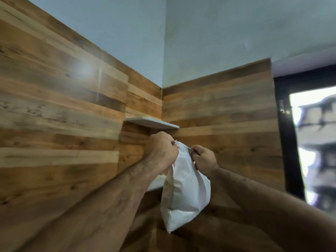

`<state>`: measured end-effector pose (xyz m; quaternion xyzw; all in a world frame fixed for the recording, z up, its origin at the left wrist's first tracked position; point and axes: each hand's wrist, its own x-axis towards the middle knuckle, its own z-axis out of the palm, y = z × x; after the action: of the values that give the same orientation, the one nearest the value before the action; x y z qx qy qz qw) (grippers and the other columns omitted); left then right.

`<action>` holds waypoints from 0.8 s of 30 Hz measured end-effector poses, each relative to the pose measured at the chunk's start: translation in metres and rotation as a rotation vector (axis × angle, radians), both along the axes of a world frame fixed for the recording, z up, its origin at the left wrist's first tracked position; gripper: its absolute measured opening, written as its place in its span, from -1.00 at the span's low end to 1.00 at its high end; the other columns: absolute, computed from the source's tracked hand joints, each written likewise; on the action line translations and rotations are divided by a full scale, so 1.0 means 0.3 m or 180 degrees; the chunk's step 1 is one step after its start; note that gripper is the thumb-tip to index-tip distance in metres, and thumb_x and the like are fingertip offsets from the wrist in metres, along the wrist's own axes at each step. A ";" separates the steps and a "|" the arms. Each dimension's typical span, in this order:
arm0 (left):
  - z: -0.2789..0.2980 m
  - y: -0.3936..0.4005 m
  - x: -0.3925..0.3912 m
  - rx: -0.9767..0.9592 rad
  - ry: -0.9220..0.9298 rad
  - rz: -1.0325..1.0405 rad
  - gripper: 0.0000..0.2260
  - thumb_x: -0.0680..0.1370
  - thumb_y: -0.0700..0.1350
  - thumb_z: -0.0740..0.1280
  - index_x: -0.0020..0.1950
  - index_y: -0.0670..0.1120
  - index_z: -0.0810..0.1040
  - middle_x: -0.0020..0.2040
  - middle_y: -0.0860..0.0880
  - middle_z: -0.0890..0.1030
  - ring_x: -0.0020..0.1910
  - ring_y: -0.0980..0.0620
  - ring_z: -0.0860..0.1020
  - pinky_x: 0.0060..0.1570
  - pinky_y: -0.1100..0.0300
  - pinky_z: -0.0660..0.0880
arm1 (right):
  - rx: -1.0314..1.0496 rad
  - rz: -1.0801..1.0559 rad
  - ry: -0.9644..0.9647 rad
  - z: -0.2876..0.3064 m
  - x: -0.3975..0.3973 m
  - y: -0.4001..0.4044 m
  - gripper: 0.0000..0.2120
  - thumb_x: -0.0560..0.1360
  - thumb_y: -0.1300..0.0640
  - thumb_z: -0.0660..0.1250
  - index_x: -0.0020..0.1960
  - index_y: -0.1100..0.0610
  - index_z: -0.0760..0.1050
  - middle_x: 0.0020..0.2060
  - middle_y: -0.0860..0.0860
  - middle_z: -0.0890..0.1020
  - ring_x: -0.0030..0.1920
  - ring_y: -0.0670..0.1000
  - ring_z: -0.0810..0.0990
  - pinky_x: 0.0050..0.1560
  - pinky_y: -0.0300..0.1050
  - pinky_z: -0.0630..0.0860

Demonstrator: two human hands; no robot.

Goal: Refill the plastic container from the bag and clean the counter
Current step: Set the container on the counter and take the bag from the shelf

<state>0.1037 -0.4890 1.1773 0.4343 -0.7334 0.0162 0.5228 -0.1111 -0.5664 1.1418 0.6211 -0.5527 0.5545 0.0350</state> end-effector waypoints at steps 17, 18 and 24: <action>-1.310 0.829 -0.207 0.1770 -0.1394 -0.0738 -0.70 0.59 0.00 0.39 -0.25 -0.13 0.47 -0.29 -0.11 0.60 -0.20 -0.21 0.60 -0.27 -0.01 0.43 | 0.2538 -0.0059 0.1390 -1.206 -0.270 1.019 -0.71 0.63 0.18 0.30 -0.21 -0.06 0.61 -0.22 -0.07 0.72 -0.29 -0.06 0.70 -0.25 -0.24 0.54; -1.381 0.868 -0.218 0.1866 -0.1491 -0.0730 -0.71 0.59 0.01 0.39 -0.23 -0.12 0.48 -0.25 -0.13 0.64 -0.16 -0.23 0.61 -0.24 -0.02 0.43 | 0.2720 -0.0083 0.1542 -1.258 -0.271 1.059 -0.76 0.63 0.16 0.30 -0.08 -0.04 0.70 -0.10 -0.03 0.76 -0.16 0.02 0.74 -0.19 -0.22 0.52; -1.708 1.082 -0.231 0.2378 -0.1948 -0.0749 -0.73 0.54 0.06 0.32 -0.25 -0.05 0.37 -0.33 0.04 0.46 -0.22 -0.13 0.52 -0.28 0.06 0.25 | 0.3105 -0.0011 0.2349 -1.505 -0.246 1.220 -0.65 0.65 0.16 0.23 0.29 -0.10 0.69 0.19 0.00 0.75 0.14 0.19 0.72 -0.13 -0.06 0.57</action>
<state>0.0345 -0.1644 0.6649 0.4816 -0.8529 -0.1801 0.0905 -0.1849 -0.2003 0.6904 0.7158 -0.6953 -0.0142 -0.0634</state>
